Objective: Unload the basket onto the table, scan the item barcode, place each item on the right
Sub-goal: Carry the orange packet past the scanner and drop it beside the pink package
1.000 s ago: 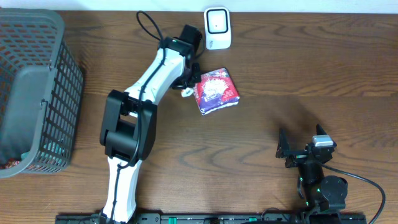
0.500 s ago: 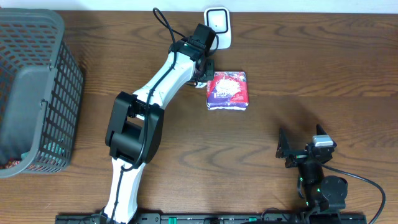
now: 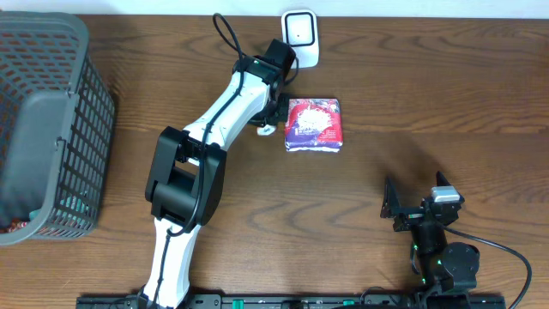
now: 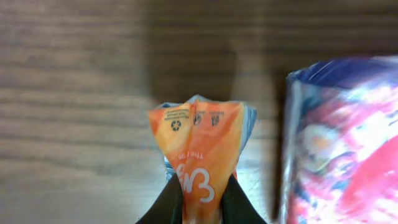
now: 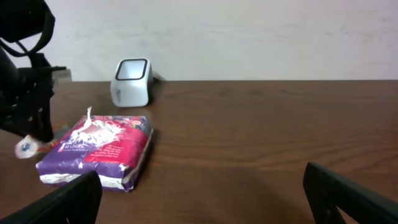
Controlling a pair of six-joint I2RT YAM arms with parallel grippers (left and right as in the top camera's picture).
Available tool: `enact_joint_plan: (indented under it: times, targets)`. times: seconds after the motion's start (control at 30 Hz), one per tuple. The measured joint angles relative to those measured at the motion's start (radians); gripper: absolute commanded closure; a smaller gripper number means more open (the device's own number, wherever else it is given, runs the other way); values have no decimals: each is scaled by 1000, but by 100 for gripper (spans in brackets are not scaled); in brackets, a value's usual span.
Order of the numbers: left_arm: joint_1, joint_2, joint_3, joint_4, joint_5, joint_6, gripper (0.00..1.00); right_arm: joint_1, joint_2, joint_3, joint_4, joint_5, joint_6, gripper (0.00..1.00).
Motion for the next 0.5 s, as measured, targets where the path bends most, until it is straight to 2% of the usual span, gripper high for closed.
enact_joint_plan:
  times: [0.07, 0.1, 0.13, 0.43, 0.5]
  targets:
    - [0, 0, 0, -2, -5, -2, 58, 0, 0, 0, 0, 0, 0, 1]
    - [0, 0, 0, -3, -6, -2, 41, 0, 0, 0, 0, 0, 0, 1]
    - [0, 0, 0, -3, -7, 0, 33, 0, 0, 0, 0, 0, 0, 1]
    - [4, -10, 36, -76, -6, 10, 27, 0, 0, 0, 0, 0, 0, 1]
    - [11, -44, 64, -83, -7, 25, 21, 0, 0, 0, 0, 0, 0, 1]
